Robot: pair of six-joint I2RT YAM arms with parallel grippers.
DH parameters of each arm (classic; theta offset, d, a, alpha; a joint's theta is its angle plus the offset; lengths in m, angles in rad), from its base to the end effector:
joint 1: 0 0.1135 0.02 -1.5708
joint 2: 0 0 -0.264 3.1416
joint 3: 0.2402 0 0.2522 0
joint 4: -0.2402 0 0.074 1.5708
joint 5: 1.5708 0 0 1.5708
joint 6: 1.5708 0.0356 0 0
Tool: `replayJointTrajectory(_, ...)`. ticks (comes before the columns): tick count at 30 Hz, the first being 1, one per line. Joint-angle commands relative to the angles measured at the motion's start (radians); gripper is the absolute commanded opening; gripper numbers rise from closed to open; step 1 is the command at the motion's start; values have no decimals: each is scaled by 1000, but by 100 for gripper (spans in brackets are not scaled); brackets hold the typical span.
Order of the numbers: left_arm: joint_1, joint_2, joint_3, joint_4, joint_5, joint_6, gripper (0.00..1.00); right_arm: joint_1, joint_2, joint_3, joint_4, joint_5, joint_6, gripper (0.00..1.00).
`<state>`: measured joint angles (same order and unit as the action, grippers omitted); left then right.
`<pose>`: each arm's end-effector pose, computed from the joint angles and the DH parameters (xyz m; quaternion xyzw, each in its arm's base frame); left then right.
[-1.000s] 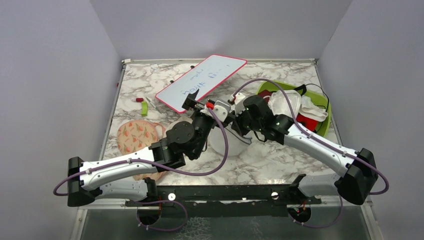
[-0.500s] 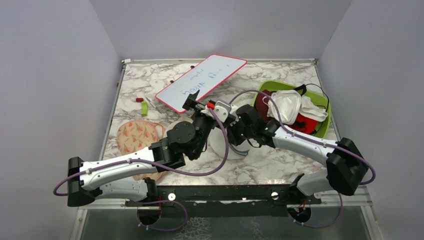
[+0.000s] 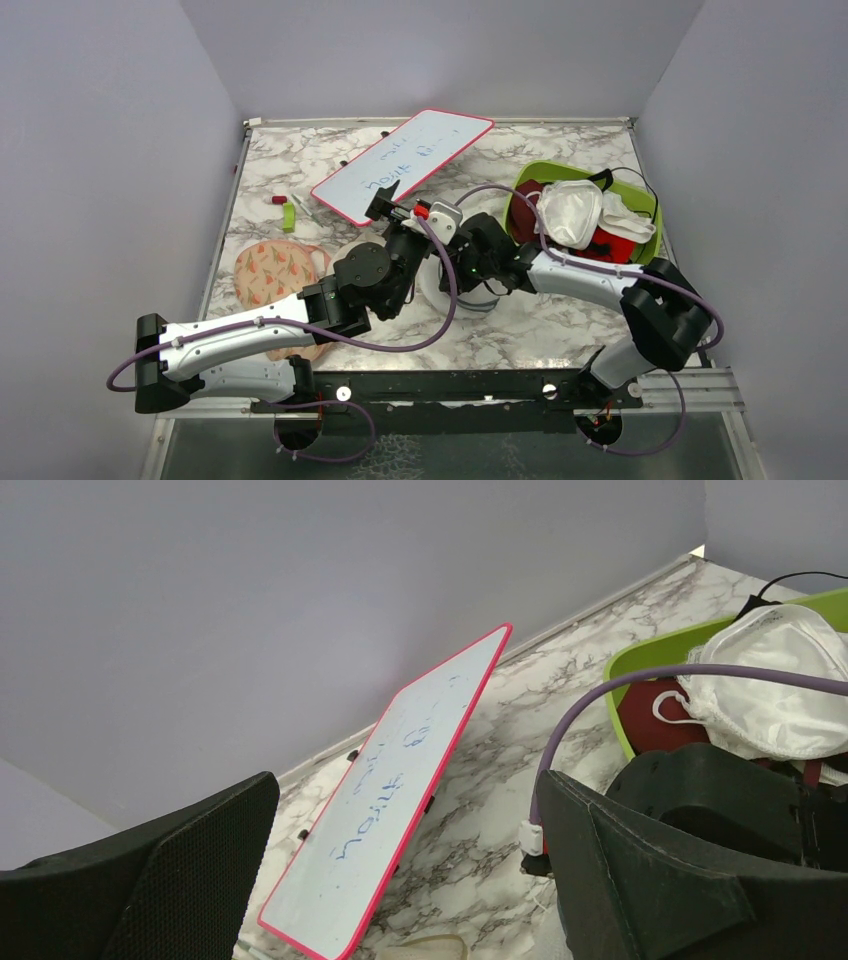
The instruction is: Unzip the laundry bag and remove the bra
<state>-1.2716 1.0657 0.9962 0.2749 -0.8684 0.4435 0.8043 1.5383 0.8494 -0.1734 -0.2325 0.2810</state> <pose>0.0955 -0.2173 0.4072 0.2193 0.6213 -0.0402 0.7512 0.2087 0.2285 0.1855 -0.2798 0.8895 0.2711 0.2389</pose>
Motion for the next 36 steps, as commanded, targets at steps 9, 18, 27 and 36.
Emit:
replayJointTrajectory(9, 3, -19, 19, 15, 12, -4, 98, 6, -310, 53, -164, 248, -56, 65)
replayJointTrajectory(18, 27, -3, 8, 27, 14, -46, 99, -59, -414, 38, -179, 342, -61, 84)
replayJointTrajectory(27, 468, -11, 101, -183, 340, -451, 99, -271, -528, 90, -198, 231, -15, 95)
replayJointTrajectory(36, 999, -154, 148, -331, 676, -732, 99, -350, -772, 392, -325, 385, -107, 100)
